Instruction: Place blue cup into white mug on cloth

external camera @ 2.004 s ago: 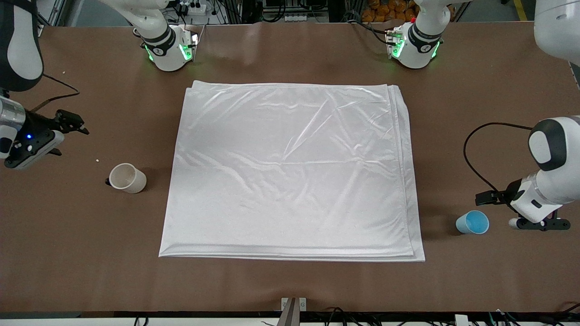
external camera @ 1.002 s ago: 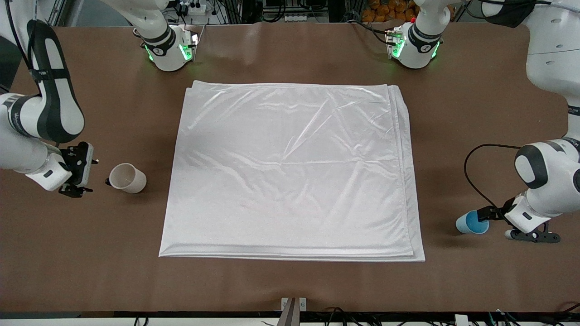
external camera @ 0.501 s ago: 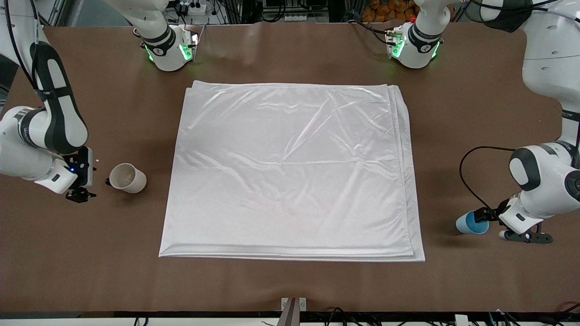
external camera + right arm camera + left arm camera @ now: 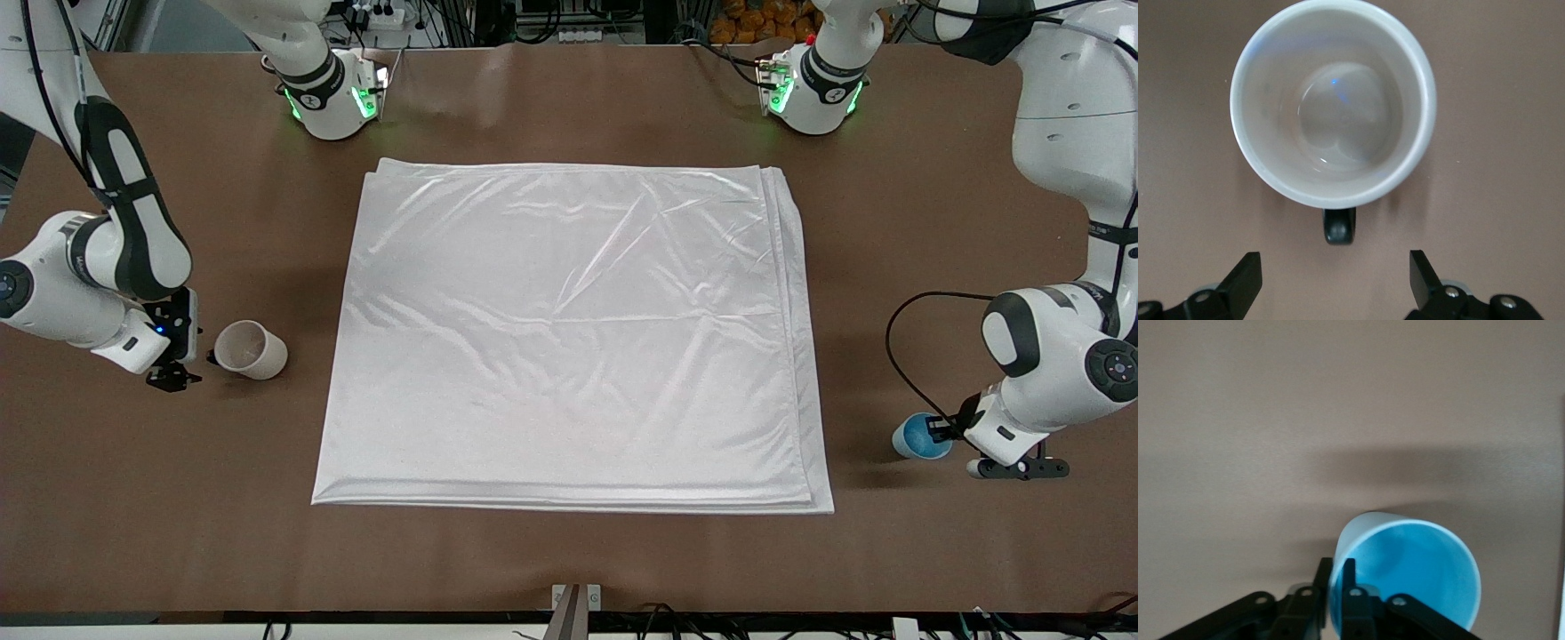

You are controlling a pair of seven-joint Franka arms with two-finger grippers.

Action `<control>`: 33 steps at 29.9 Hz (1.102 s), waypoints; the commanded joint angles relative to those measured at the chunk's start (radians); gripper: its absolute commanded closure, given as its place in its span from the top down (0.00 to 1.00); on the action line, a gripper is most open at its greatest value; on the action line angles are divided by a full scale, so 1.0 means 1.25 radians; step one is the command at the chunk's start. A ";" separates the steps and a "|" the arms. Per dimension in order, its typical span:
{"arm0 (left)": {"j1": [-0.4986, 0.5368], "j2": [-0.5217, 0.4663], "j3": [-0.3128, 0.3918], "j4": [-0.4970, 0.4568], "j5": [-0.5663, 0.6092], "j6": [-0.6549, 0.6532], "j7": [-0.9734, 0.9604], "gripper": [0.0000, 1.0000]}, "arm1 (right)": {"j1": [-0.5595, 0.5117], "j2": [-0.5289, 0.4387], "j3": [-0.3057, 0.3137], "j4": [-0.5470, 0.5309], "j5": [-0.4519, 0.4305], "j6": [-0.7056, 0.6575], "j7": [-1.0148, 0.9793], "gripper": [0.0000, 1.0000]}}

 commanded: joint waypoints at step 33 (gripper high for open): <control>0.000 -0.038 -0.002 0.019 0.009 -0.012 -0.017 0.00 | -0.011 -0.004 0.028 -0.064 0.025 0.095 -0.016 0.00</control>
